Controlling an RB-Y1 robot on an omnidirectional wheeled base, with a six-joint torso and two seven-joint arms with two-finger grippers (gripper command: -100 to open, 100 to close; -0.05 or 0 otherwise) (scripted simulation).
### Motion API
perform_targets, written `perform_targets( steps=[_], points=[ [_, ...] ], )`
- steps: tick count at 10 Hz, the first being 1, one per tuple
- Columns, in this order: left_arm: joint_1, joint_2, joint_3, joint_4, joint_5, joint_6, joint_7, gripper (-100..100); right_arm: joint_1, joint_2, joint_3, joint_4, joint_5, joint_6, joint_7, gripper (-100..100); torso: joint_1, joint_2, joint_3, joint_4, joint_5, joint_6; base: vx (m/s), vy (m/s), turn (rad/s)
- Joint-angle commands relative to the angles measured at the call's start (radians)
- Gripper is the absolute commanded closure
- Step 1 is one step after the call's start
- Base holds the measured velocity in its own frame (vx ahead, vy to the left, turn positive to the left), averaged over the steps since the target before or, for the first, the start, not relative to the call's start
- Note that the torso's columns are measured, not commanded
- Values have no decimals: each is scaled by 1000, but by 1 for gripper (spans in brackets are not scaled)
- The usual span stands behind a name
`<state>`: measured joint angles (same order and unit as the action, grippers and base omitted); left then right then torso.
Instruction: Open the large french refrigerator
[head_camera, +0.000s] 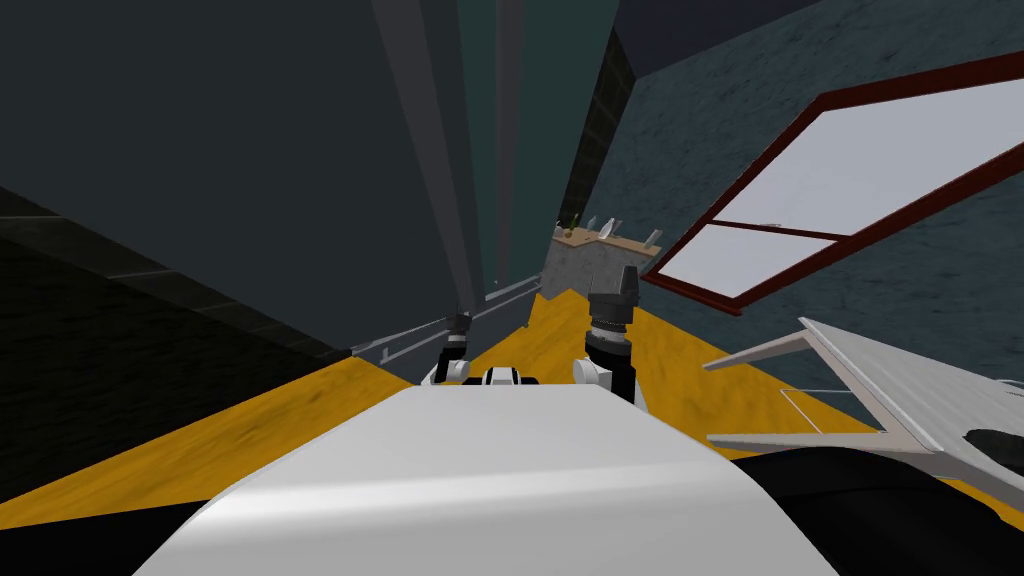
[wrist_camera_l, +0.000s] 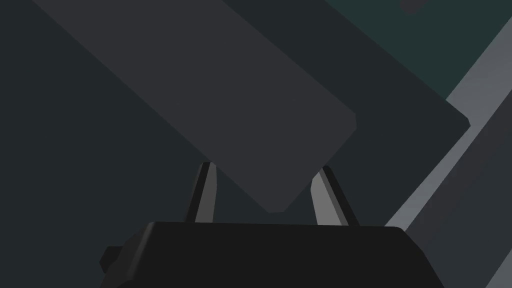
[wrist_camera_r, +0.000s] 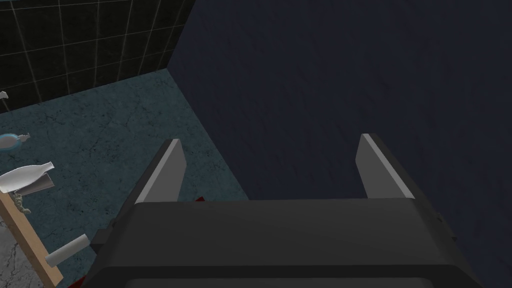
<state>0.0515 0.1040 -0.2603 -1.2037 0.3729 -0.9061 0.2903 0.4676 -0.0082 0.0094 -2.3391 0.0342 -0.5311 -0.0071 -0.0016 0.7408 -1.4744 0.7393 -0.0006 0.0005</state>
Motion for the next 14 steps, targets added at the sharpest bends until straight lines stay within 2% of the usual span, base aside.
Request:
perform_targets(
  steps=[1, 5, 6, 7, 9, 14],
  points=[
    [-7, 14, -43, -25, -15, 29, 27, 100, 0, 0, 0, 0, 0, 0, 0, 0, 0, 0, 0, 0, 0, 0, -204, 120, -123],
    [-20, 35, -107, -47, -39, 64, 69, 100, 0, 0, 0, 0, 0, 0, 0, 0, 0, 3, 2, 3, -1, -1, -217, 126, -120],
    [-16, 32, -96, -36, -34, 63, 61, 100, 0, 0, 0, 0, 0, 0, 0, 0, -1, 2, 1, 4, -1, 0, -100, 49, -47],
    [-11, 55, -139, -51, -45, 67, 88, 100, 0, 0, 0, 0, 0, 0, 0, 0, -3, -4, -3, 3, -2, -2, -119, 117, -147],
    [-9, 77, -177, -69, -53, 66, 112, 100, 0, 0, 0, 0, 0, 0, 0, 0, 0, 4, 2, 2, 0, 3, -201, 185, -202],
    [-4, 134, -271, -115, -75, 62, 173, 100, 0, 0, 0, 0, 0, 0, 0, 0, 2, 5, 2, 4, 0, -2, -163, 160, -136]
  ],
)
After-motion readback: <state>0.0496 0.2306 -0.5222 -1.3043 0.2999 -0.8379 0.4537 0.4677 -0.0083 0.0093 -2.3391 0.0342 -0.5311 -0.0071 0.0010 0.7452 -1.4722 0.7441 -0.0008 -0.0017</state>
